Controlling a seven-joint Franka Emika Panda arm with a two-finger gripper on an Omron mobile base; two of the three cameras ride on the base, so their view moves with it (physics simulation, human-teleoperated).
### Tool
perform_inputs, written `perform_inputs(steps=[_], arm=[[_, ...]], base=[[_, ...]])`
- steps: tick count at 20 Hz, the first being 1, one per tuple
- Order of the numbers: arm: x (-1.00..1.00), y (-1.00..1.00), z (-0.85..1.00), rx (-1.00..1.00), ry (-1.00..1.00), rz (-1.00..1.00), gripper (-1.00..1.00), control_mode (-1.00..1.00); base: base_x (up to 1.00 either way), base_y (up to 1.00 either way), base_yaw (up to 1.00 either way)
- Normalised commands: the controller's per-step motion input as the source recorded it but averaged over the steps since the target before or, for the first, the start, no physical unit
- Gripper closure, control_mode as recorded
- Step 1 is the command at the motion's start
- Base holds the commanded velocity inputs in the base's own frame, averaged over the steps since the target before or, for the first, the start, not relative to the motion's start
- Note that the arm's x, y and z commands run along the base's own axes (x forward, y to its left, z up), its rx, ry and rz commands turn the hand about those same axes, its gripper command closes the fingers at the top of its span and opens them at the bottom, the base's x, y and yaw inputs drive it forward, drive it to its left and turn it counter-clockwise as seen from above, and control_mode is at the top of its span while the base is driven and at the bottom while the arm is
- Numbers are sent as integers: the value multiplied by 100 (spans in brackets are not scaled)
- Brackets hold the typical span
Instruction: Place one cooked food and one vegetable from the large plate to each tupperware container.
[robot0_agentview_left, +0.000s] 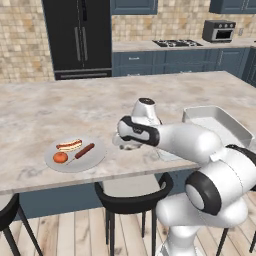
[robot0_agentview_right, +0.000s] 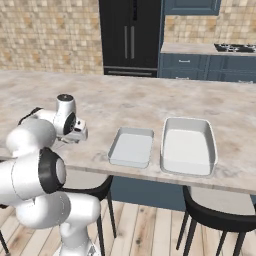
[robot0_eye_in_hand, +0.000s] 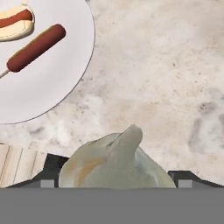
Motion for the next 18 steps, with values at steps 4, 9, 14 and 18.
perform_inputs(steps=[4,9,14,18], arm=[[50,-100,0,-12,4,-2,100,-100],[72,-100,0,-19,0,-6,100,-100],[52,-100,-2,-5,0,-2,100,-100],[43,-99,-28,2,0,0,100,-100]], base=[[0,0,0],[0,0,0],[0,0,0],[0,0,0]])
